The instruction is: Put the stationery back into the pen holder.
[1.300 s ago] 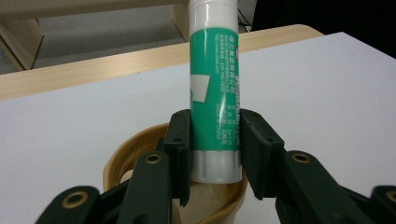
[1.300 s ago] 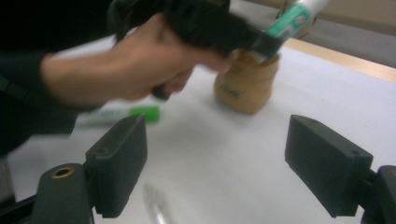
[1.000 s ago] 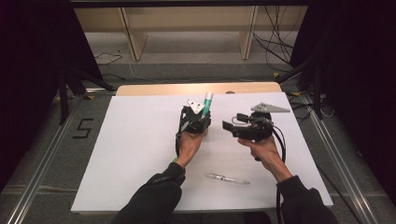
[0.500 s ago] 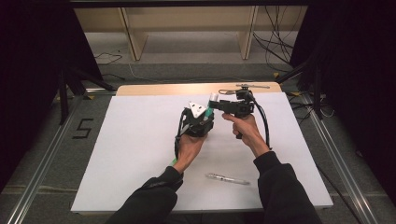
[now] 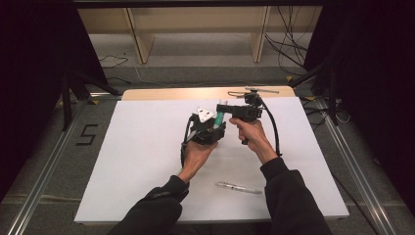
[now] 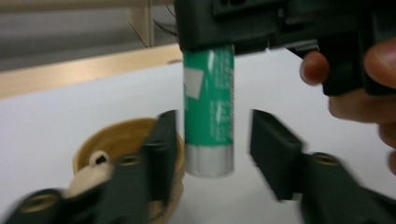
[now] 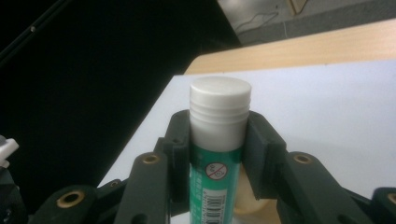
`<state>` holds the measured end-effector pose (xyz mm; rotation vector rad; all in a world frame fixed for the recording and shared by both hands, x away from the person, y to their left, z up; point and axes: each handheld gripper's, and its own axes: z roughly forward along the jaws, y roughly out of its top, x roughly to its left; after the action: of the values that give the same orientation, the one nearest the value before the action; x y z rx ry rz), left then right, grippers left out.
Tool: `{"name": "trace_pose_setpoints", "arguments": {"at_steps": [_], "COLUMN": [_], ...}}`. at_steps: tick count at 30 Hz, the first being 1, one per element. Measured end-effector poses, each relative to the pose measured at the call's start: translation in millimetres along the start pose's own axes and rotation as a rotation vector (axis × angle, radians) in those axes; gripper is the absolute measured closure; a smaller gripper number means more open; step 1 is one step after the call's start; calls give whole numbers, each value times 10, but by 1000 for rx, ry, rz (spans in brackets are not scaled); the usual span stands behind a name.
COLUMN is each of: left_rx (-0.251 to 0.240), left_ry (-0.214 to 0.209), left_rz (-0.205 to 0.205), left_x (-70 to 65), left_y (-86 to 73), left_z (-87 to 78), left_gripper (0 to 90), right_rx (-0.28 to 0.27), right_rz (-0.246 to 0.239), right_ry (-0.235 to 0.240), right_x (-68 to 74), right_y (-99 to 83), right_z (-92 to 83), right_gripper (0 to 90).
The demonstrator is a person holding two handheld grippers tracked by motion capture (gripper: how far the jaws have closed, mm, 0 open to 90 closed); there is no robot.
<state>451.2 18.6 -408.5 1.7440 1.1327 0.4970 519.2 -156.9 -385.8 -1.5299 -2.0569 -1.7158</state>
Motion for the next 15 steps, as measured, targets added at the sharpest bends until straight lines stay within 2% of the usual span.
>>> {"name": "trace_pose_setpoints", "arguments": {"at_steps": [2, 8, 9, 11, 13, 15], "left_rx": [18, 58, 50, 54, 58, 60], "left_ry": [-15, -70, -68, -68, -60, -68], "left_rz": [2, 34, 27, 33, 59, 56], "left_x": [35, 223, 259, 337, 401, 483], "left_y": [8, -18, -40, -86, -146, -206], "left_z": [-75, -424, -484, -604, -717, -826], "left_gripper": [372, 286, 282, 263, 250, 236], "right_rx": [-24, -54, -58, -65, -69, -76], "right_rz": [1, -60, -68, -83, -89, -112], "right_ry": [-3, -58, -66, -87, -105, -129], "right_x": [5, 67, 78, 92, 95, 100], "right_y": [6, 38, 42, 50, 50, 38], "right_z": [16, 93, 113, 163, 215, 259], "right_gripper": [659, 659, 658, 659, 658, 658]}}
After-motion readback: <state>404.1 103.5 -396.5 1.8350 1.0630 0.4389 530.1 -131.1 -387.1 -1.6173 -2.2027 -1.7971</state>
